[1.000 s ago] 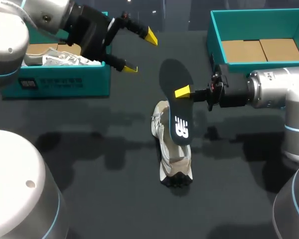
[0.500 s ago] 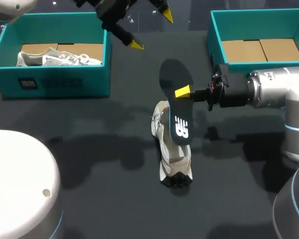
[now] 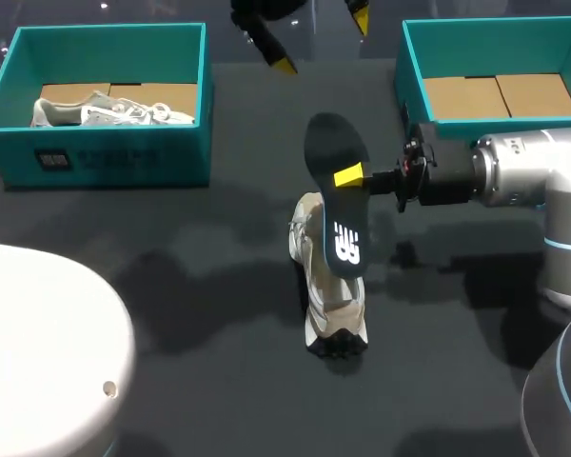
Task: Take the shoe out of the shoebox, open the shoe tongue, remove and reinsert the insole, then place the shoe into the shoebox
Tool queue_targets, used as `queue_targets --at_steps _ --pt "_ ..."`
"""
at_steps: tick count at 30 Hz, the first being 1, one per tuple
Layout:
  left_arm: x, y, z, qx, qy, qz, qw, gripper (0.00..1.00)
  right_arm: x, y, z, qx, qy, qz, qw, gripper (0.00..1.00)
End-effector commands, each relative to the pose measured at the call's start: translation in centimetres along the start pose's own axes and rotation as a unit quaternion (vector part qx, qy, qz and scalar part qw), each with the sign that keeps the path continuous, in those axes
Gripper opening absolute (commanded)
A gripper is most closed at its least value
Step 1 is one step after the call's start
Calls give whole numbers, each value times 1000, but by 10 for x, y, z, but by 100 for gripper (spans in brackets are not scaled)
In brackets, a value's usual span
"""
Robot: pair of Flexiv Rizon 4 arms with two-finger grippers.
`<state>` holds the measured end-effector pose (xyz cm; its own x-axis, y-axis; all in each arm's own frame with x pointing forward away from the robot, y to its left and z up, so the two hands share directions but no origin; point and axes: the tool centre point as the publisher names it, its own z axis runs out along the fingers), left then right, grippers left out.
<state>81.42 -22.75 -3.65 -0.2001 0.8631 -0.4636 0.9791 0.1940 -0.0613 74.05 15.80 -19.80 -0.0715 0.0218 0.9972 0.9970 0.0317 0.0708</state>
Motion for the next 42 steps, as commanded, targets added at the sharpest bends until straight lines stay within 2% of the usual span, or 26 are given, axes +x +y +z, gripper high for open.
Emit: queue_targets --at_steps 1,9,18,24,30,36,42 --pt "-13 -3 3 -22 147 -7 989 100 0 -1 0 0 -1 0 1000 0" --pt "-19 -8 0 -27 181 -23 983 100 0 -1 0 0 -1 0 1000 0" --pt "-14 0 19 -9 240 -48 969 100 0 -1 0 0 -1 0 1000 0" --pt "-7 -4 15 -42 260 -45 964 100 0 -1 0 0 -1 0 1000 0" --pt "2 -5 22 -43 269 -53 961 100 0 -1 0 0 -1 0 1000 0" --pt "10 -7 23 -47 258 -62 963 100 0 -1 0 0 -1 0 1000 0" --pt "22 -7 12 -43 179 -65 981 100 0 -1 0 0 -1 0 1000 0"
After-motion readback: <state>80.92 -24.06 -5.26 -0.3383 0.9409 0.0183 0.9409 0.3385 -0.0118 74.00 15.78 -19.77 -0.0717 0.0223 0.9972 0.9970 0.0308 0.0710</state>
